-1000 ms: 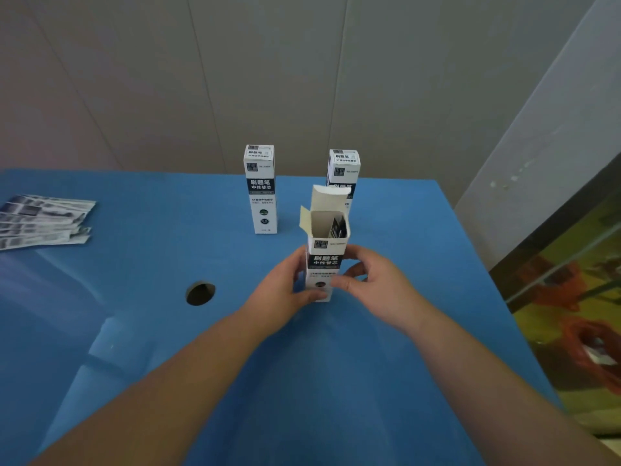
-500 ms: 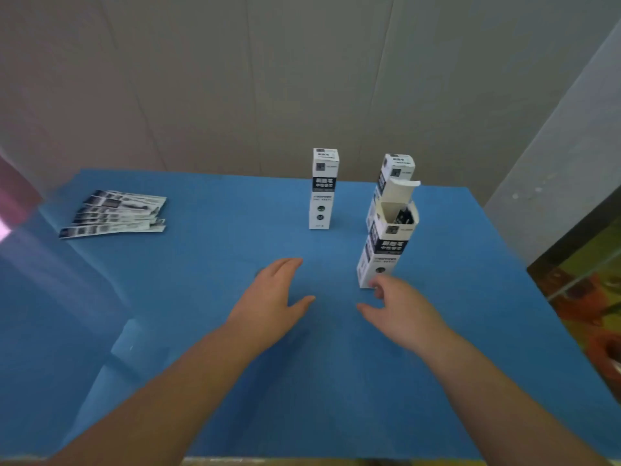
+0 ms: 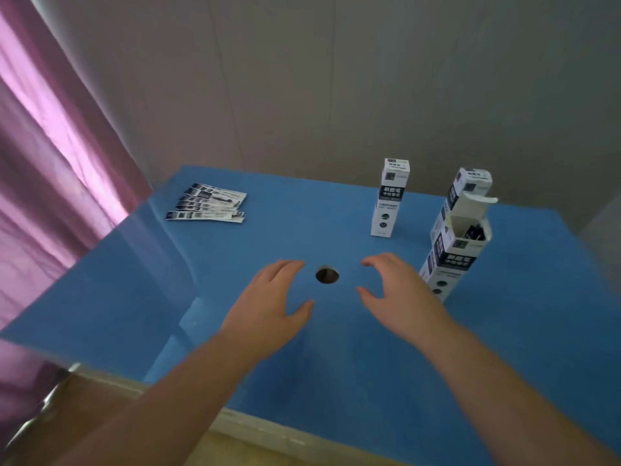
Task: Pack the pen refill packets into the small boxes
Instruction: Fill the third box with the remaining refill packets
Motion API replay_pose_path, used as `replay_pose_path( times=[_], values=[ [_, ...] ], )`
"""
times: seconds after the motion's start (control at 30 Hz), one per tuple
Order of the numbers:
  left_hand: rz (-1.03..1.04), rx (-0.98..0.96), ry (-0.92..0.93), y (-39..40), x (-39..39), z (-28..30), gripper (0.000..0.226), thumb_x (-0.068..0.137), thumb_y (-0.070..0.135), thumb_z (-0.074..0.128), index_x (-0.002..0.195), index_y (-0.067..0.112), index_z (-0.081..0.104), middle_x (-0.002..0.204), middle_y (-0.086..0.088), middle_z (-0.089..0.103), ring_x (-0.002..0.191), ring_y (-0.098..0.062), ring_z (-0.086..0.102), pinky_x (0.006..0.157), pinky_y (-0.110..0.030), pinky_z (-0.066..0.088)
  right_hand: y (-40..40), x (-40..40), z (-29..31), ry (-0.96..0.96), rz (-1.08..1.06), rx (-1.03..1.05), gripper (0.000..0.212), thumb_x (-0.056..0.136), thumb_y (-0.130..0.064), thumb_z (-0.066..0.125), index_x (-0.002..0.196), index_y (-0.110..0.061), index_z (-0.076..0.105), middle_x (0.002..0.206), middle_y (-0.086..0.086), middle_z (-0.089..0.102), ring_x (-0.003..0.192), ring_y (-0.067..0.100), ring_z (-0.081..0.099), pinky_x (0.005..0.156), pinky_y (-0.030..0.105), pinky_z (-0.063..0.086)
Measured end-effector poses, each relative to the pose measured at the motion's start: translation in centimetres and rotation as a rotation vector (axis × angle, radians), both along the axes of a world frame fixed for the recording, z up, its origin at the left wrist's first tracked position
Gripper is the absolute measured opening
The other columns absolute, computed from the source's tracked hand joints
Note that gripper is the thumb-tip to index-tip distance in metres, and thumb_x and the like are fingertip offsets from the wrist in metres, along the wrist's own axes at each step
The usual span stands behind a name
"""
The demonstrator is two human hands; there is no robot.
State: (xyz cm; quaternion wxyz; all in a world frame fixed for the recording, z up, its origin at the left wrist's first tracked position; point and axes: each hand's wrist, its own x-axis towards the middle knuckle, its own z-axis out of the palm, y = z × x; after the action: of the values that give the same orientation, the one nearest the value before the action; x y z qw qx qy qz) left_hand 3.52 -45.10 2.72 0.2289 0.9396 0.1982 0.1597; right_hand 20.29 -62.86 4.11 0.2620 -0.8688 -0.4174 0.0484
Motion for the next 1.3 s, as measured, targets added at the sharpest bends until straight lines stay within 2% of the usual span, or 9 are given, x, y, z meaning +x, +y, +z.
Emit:
replay_pose_path(
  times=[0.23,0.4,0.53,0.73,0.97,1.1,1.17,1.23,1.3],
  values=[
    [0.110,-0.023,0.018,3.1,-4.7,0.4,0.066,0.090,0.035,0.070,0.149,0.018,0.045,0.150,0.003,0.045,0.140,-0.014,0.039,0.113,-0.021,0.024,4.9,-2.7,-0.9,0.028,0.083,0.031,0.040,0.093,-0.027,0.067,0.131,-0.018,0.057,0.127,-0.004,0.057,0.117,0.015,0.055,0.098,0.025,0.042],
    [0.138,-0.035,-0.014,10.0,-6.8,-0.8,0.065,0.091,0.035,0.068,0.150,0.022,0.043,0.150,0.007,0.043,0.139,-0.010,0.036,0.110,-0.018,0.023,11.2,-3.7,-0.7,-0.004,0.086,-0.002,0.044,0.092,-0.027,0.068,0.133,-0.017,0.057,0.133,-0.002,0.056,0.114,0.020,0.058,0.101,0.034,0.045],
    [0.081,-0.031,-0.019,17.0,-6.9,-1.4,0.066,0.091,0.034,0.067,0.151,0.023,0.042,0.151,0.008,0.042,0.140,-0.010,0.032,0.111,-0.018,0.021,17.0,-4.3,-1.1,-0.027,0.012,-0.004,0.043,0.090,-0.023,0.070,0.130,-0.012,0.060,0.130,0.002,0.059,0.121,0.021,0.057,0.106,0.034,0.043],
    [-0.005,0.024,0.008,26.5,-7.0,-2.3,0.069,0.089,0.030,0.070,0.151,0.019,0.042,0.151,0.003,0.042,0.140,-0.014,0.033,0.112,-0.021,0.021,24.1,-5.4,-2.0,-0.014,-0.041,-0.028,0.042,0.089,-0.024,0.072,0.128,-0.013,0.060,0.130,0.000,0.055,0.121,0.020,0.055,0.103,0.028,0.040],
    [-0.136,0.150,0.158,34.5,-1.5,-4.5,0.075,0.086,0.018,0.073,0.153,0.016,0.039,0.155,-0.005,0.036,0.143,-0.027,0.032,0.116,-0.040,0.033,27.6,-5.5,-2.6,0.015,-0.119,-0.036,0.041,0.088,-0.021,0.073,0.126,-0.010,0.062,0.132,0.004,0.053,0.123,0.023,0.054,0.108,0.030,0.039],
    [-0.184,0.145,0.183,37.6,2.9,-6.0,0.082,0.084,0.027,0.075,0.155,0.018,0.033,0.159,-0.007,0.030,0.147,-0.028,0.025,0.118,-0.045,0.030,28.3,-5.0,-3.2,0.036,-0.173,-0.048,0.042,0.088,-0.023,0.072,0.127,-0.013,0.062,0.134,0.002,0.053,0.126,0.021,0.053,0.107,0.024,0.033],
    [-0.213,0.178,0.219,39.4,5.7,-6.0,0.094,0.080,0.041,0.075,0.158,0.020,0.026,0.164,-0.009,0.022,0.151,-0.031,0.016,0.122,-0.048,0.022,28.3,-4.9,-3.3,0.047,-0.190,-0.056,0.042,0.088,-0.024,0.072,0.128,-0.014,0.062,0.136,0.002,0.052,0.127,0.020,0.052,0.107,0.023,0.033],
    [-0.224,0.278,0.347,41.6,8.6,-5.5,0.110,0.074,0.058,0.072,0.160,0.023,0.012,0.168,-0.009,0.009,0.154,-0.030,0.003,0.124,-0.049,0.011,28.3,-4.6,-3.1,0.054,-0.207,-0.068,0.043,0.089,-0.026,0.071,0.129,-0.015,0.061,0.139,0.001,0.050,0.130,0.019,0.050,0.109,0.026,0.034],
    [-0.251,0.371,0.493,43.4,10.9,-4.9,0.120,0.070,0.070,0.068,0.161,0.024,0.004,0.168,-0.008,0.006,0.155,-0.029,0.001,0.124,-0.050,0.004,28.3,-4.3,-2.9,0.060,-0.221,-0.068,0.043,0.089,-0.023,0.072,0.129,-0.013,0.062,0.140,0.005,0.050,0.132,0.022,0.049,0.111,0.029,0.034]
  ],
)
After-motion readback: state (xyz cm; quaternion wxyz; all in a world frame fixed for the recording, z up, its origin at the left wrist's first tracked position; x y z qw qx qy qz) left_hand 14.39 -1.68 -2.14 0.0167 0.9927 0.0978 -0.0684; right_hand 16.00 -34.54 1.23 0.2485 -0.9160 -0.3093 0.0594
